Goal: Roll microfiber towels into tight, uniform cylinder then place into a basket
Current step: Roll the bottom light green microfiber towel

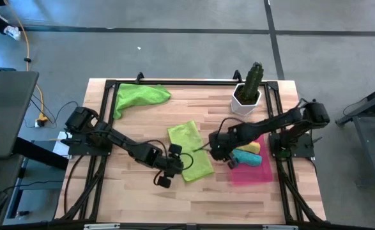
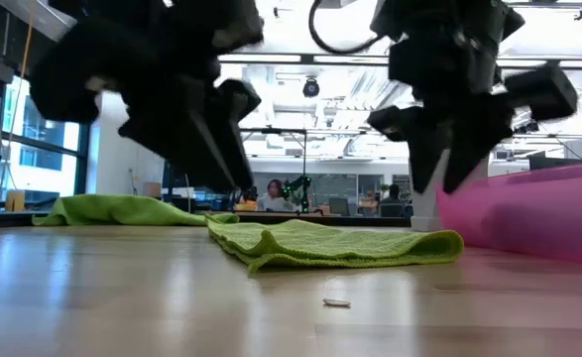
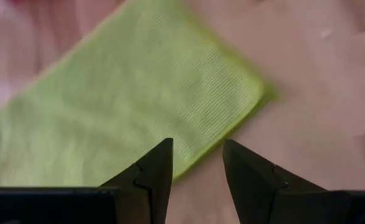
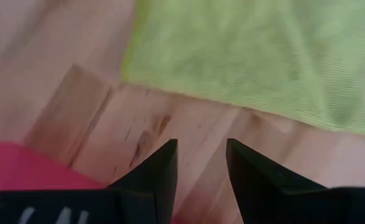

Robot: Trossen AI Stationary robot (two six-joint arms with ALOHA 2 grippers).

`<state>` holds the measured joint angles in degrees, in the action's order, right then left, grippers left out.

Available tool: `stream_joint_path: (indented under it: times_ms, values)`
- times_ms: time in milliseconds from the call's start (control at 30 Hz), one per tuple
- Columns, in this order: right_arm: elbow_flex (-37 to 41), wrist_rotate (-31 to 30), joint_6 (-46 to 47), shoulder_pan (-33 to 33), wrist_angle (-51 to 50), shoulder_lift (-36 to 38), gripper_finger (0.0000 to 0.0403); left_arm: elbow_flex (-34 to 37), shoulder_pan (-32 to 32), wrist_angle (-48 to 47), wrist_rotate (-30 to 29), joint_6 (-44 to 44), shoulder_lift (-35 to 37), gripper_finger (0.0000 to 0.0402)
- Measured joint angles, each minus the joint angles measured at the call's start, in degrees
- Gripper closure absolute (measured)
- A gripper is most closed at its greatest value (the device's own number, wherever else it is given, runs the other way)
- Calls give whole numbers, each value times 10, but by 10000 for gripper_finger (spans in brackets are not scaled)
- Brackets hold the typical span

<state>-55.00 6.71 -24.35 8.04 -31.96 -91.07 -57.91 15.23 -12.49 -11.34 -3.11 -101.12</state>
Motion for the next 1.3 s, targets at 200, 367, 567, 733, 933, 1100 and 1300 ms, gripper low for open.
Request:
stream_joint_path:
  times_ms: [200, 367, 567, 733, 933, 1100, 1300]
  values:
    - [0, -24, -16, 47, 12, -46, 274, 0, 34, 67, 2, -40, -19, 271]
    - [0, -44, -17, 79, 40, -56, 274, 0, 46, 111, 0, -61, -60, 271]
    - [0, -69, -22, 101, 61, -58, 274, 0, 47, 140, -35, -62, -99, 271]
    - [0, -81, -10, 105, 65, -58, 274, -2, 47, 155, -33, -86, -116, 271]
    - [0, -81, 11, 105, 67, -58, 274, -3, 48, 162, -43, -72, -132, 274]
    - [0, -81, 10, 105, 69, -58, 274, -3, 51, 158, -35, -25, -133, 324]
    - [0, -81, -34, 105, 117, -58, 274, -3, 58, 145, -32, 16, -134, 396]
